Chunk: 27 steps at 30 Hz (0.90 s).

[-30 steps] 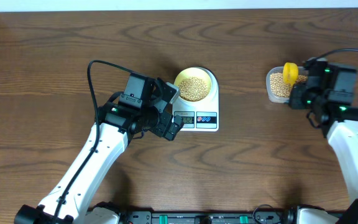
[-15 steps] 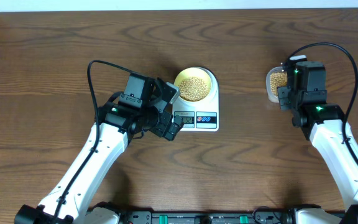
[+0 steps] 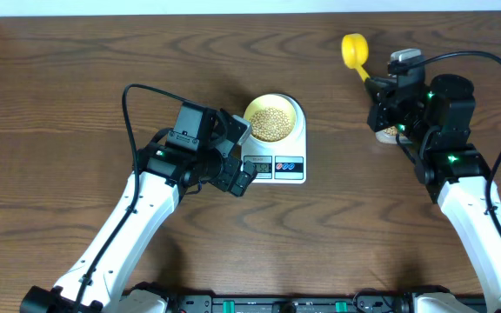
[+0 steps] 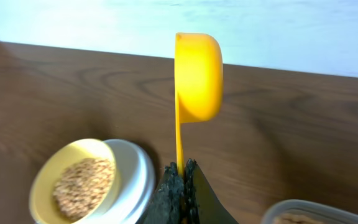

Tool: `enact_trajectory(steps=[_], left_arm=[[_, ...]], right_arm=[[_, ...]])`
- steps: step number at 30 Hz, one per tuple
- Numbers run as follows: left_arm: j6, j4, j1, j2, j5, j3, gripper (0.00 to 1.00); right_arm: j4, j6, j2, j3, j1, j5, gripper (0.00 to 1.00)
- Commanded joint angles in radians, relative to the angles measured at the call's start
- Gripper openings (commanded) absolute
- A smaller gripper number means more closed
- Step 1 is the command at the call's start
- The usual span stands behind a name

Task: Scoop item into bowl and weigh 50g on scale
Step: 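Dip the scoop into the soybeans and lift it out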

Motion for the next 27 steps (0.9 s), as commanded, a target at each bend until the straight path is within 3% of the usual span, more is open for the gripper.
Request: enact_trajectory(steps=[1,8,16,23,27], left_arm=[[0.013,0.001,-0.001,0.004,-0.006,-0.007,0.98],[0.013,0.001,-0.001,0.004,-0.006,-0.007,0.98],[0.013,0.001,-0.001,0.004,-0.006,-0.007,0.98],[0.013,0.001,-0.001,0.004,-0.006,-0.007,0.98],[0.013,0.001,-0.001,0.004,-0.006,-0.007,0.98]], right_arm=[[0.002,0.016,-0.009,0.005,0.007,-0.097,0.01],[0.006,-0.080,0.013,0.005,0.006,0.031,0.01],[0.022,-0.080,0.068,0.005,0.005,0.026,0.01],[0.164,-0.014,0.073,0.005,0.010,-0.124,0.01],[0.163,0.032,0.077,0.005,0.043,-0.196,0.01]])
